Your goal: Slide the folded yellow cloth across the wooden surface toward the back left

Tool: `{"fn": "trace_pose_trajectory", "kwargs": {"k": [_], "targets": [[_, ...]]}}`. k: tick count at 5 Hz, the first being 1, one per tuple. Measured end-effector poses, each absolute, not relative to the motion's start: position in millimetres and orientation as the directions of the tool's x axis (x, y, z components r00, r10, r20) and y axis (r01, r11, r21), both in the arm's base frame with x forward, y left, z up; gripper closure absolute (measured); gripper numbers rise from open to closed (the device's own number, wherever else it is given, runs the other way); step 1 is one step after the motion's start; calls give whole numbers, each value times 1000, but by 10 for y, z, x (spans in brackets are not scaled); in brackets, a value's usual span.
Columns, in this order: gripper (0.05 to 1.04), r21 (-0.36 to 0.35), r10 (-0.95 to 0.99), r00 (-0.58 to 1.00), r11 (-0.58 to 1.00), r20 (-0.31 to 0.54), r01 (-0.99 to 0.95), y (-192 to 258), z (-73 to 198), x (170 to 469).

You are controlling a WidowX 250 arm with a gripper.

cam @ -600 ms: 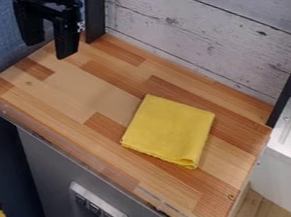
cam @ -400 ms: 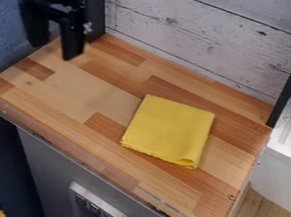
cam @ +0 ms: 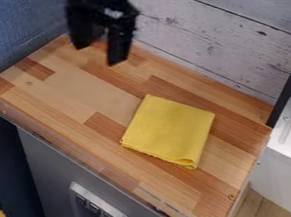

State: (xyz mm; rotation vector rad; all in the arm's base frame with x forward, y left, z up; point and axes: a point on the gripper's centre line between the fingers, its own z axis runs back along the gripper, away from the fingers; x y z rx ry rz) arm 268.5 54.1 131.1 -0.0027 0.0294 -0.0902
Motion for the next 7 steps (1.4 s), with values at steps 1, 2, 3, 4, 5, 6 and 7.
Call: {"fn": "trace_pose_trajectory", "kwargs": {"k": [1,2,3,4,5,6,7], "targets": [[91,16,-118,993,993,-5,118,338,1356,2853],[85,21,-140,990,990,0,140,114,1328,2943],[85,22,-156,988,988,14,156,-70,1316,3036],[86,16,-166,986,986,31,166,-223,1308,3054],[158,2,-163,986,987,26,163,-292,1275,3058],[452,-6,-170,985,985,22,170,-306,1164,3034],[745,-11,-165,986,986,10,165,-313,1002,3040]]}}
